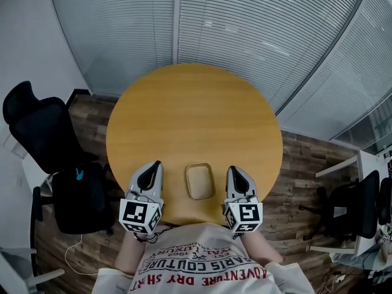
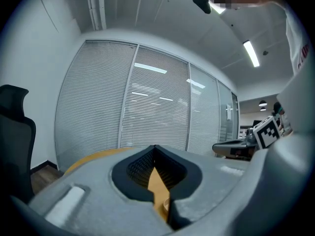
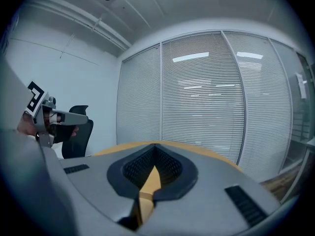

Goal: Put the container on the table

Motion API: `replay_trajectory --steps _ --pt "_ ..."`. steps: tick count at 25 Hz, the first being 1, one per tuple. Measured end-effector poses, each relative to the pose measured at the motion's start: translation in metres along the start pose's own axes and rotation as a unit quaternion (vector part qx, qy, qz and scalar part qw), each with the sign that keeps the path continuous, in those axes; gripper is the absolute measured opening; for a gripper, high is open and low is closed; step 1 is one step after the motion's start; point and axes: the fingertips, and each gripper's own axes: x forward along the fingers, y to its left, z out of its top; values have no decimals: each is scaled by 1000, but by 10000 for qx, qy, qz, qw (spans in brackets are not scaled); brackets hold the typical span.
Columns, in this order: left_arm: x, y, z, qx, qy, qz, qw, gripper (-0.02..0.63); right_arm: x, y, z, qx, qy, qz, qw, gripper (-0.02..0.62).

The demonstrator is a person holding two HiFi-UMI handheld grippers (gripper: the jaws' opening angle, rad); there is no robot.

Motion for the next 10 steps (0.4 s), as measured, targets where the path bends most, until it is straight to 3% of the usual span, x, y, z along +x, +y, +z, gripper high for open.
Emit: replay_trajectory --steps 10 --pt "1 -5 -8 -35 96 -182 9998 -3 4 14 -5 -52 70 136 9999 7"
